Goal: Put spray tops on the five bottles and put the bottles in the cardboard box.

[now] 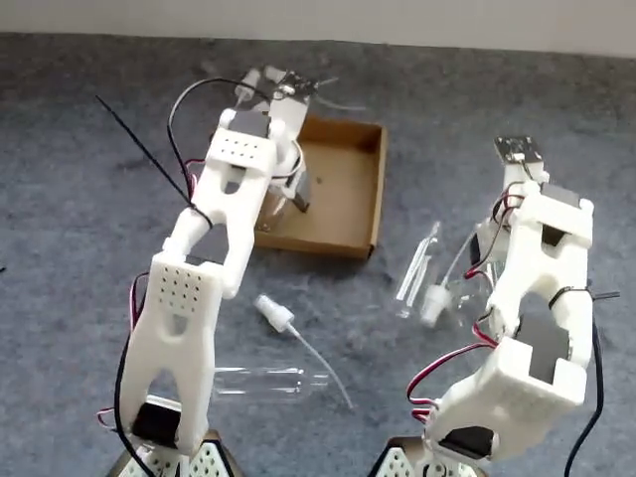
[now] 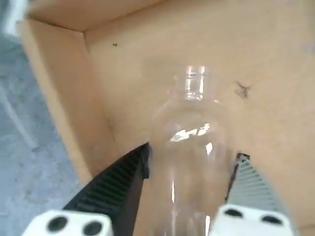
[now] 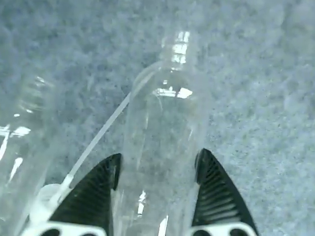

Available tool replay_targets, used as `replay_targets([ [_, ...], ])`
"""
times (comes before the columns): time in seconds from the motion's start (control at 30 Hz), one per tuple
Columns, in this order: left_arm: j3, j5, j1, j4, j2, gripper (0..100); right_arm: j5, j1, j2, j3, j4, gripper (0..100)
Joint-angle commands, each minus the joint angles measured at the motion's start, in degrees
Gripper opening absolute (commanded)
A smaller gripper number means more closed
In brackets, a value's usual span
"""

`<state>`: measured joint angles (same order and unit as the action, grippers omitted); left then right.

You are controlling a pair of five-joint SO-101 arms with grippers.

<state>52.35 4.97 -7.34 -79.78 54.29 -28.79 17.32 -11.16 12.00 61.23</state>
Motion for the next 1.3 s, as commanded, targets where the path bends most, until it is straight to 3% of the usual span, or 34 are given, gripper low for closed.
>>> replay_targets([
  [0.0,13.1,0.3,0.7,-9.1,-8.0,0,-0.5,-0.1,1.6,-0.7,2.6,1.1],
  [0.17,26.9,0.4,3.4,-20.4,-14.5,0,-0.3,-2.2,2.1,-7.1,9.3,1.1],
  [0.23,27.0,0.3,6.5,-21.6,-16.8,0,-0.2,-3.6,2.1,-9.9,12.8,2.5],
  [0.47,8.1,0.4,17.3,-21.5,-21.6,0,-0.2,-8.8,2.1,-15.7,22.3,22.1],
  [0.7,-2.4,4.3,20.6,-21.6,-22.1,0,4.7,-13.6,3.3,-17.9,24.0,22.8],
  [0.9,0.0,4.3,17.8,-21.8,-25.1,7,6.3,-13.9,10.0,-20.0,26.5,23.2],
  [1.1,0.0,4.2,9.3,-21.1,-26.4,11,4.5,-12.2,14.3,-20.1,26.3,23.2],
  [1.27,-0.7,4.0,2.7,-13.9,-25.8,11,1.4,-6.9,19.0,-19.2,26.3,21.8],
])
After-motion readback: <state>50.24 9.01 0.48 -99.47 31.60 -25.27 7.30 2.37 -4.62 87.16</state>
